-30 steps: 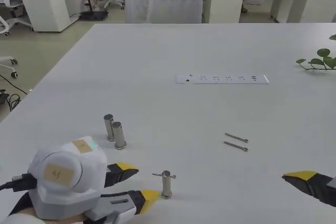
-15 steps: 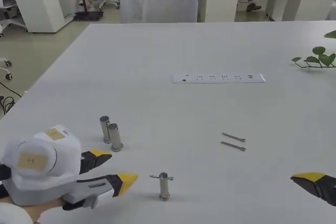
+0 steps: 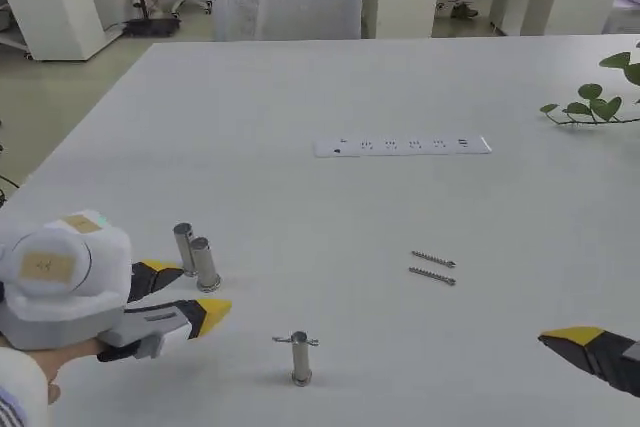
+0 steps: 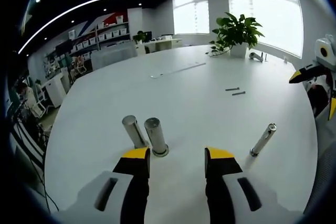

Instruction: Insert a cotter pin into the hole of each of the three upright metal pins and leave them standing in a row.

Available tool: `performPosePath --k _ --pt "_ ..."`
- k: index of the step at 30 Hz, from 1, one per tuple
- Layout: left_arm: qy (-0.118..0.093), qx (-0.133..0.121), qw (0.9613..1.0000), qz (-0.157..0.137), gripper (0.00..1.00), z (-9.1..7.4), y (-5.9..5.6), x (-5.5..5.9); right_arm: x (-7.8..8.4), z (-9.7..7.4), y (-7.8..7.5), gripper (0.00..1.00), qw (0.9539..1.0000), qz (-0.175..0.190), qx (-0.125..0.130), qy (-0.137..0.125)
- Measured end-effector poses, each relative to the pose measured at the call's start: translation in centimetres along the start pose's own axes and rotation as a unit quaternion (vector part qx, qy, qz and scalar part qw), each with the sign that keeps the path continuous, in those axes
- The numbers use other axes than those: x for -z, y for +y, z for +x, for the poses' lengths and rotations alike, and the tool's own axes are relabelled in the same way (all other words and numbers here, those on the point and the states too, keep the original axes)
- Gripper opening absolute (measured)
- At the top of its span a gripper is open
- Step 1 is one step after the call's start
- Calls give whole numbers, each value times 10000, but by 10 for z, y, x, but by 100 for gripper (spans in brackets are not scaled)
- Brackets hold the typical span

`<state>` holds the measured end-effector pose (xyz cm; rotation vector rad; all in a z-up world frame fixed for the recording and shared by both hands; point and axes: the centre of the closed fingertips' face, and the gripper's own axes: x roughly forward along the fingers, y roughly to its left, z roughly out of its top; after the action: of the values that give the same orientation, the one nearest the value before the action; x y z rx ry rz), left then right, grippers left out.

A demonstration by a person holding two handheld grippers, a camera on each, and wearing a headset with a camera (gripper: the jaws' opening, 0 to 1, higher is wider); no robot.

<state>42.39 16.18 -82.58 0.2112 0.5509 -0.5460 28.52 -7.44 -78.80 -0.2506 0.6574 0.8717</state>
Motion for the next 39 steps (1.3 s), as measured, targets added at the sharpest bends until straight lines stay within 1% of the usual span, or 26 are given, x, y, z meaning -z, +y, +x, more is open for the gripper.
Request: performPosePath --k 5,7,9,11,13,16,22,25,27,30,33,35,39 --pt "38 -16 10000 31 40 6 3 0 0 -2 -3 100 10000 45 62 -1" --pt "33 -48 10000 -38 38 11 5 0 0 -3 -4 100 9999 30 116 -14" --pt "106 -32 9999 23 38 14 3 2 1 -3 -4 100 9999 43 131 -11" --pt "130 -84 9999 54 38 17 5 3 1 -3 -4 100 9999 64 136 -1" --pt "110 -128 9998 -48 36 20 6 2 1 -4 -4 100 9999 68 144 -6" --pt "126 -191 9997 -12 35 23 8 2 3 -4 -3 100 9999 82 140 24" --pt "125 -276 9995 -103 31 28 13 1 3 -5 -4 100 9998 98 169 15" --pt "90 -256 9994 -234 30 29 13 -1 3 -5 -4 100 9998 112 171 24" --pt "93 -288 9993 -201 27 30 14 -1 4 -6 -5 100 9998 95 190 62" --pt "66 -320 9991 -261 25 32 16 -3 4 -6 -5 100 9998 99 182 78" --pt "70 -357 9991 -217 23 34 17 -4 4 -6 -5 100 9998 94 178 81" --pt "99 -375 9992 -129 22 34 18 -4 4 -6 -4 100 9998 84 160 109" --pt "147 -397 9991 -93 18 35 21 -3 4 -7 -5 100 9997 95 178 110"
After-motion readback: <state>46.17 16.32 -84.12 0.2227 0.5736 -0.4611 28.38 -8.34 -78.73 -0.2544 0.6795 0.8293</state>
